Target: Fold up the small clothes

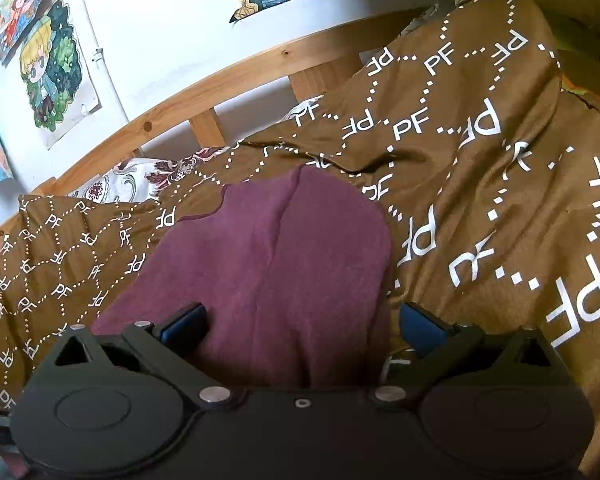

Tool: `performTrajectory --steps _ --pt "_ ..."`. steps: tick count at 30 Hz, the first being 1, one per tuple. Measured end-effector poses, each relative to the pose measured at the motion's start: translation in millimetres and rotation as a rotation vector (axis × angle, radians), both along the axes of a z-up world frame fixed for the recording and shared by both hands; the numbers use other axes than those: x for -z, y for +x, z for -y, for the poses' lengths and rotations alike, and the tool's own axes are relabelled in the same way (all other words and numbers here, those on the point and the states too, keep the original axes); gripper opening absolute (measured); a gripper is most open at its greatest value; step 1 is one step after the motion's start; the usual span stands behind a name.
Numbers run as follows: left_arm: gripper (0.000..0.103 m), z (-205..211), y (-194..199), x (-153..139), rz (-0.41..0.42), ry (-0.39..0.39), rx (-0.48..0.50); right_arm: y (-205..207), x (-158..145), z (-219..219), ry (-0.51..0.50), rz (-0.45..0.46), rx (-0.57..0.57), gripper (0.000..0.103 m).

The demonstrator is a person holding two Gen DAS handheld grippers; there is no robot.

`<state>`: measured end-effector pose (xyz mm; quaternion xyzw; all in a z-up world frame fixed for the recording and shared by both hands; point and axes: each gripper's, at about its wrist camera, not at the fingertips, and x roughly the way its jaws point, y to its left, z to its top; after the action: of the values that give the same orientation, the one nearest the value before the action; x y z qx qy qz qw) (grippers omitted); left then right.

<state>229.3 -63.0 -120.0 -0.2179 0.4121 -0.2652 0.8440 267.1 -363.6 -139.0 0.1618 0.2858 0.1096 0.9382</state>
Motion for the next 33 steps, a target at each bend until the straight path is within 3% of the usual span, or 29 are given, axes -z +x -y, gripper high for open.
performTrajectory --steps 7,10,11,13,14,16,17,19,27,33 --pt "0.103 -0.5 2.4 -0.5 -0.018 0.002 0.018 -1.0 -0.2 -2.9 -0.002 0.001 0.002 0.101" --pt "0.099 -3.3 6.1 -1.0 -0.042 -0.012 0.035 -2.9 -1.8 -1.8 0.011 -0.002 0.005 0.093" --pt "0.096 -3.7 6.3 -1.0 -0.042 -0.018 0.040 -3.4 -2.2 -1.4 0.017 -0.002 0.003 0.089" --pt "0.072 -3.7 7.4 -3.1 -0.042 -0.058 0.086 -4.2 -3.8 -1.6 0.024 -0.005 0.001 0.081" --pt "0.072 -2.9 8.9 -4.8 -0.054 -0.064 0.102 -4.5 -4.6 -1.8 0.032 -0.009 -0.006 0.070" --pt "0.059 0.6 10.2 -10.9 -0.050 -0.006 0.110 -4.9 -6.6 -3.7 0.051 -0.027 -0.011 0.053" --pt "0.057 1.9 10.7 -15.5 -0.050 0.014 0.113 -5.7 -8.0 -4.6 0.056 -0.031 -0.015 0.039" --pt "0.054 2.3 9.4 -27.3 -0.044 0.038 0.117 -9.6 -14.8 -7.3 0.062 -0.017 -0.020 0.033" --pt "0.053 -7.5 4.5 -101.0 0.152 0.201 0.206 -31.6 -69.5 -41.5 -0.050 0.090 -0.004 0.031" --pt "0.053 -11.6 15.0 -148.8 0.353 0.345 0.263 -29.0 -101.5 -67.8 -0.054 0.146 0.038 0.031"
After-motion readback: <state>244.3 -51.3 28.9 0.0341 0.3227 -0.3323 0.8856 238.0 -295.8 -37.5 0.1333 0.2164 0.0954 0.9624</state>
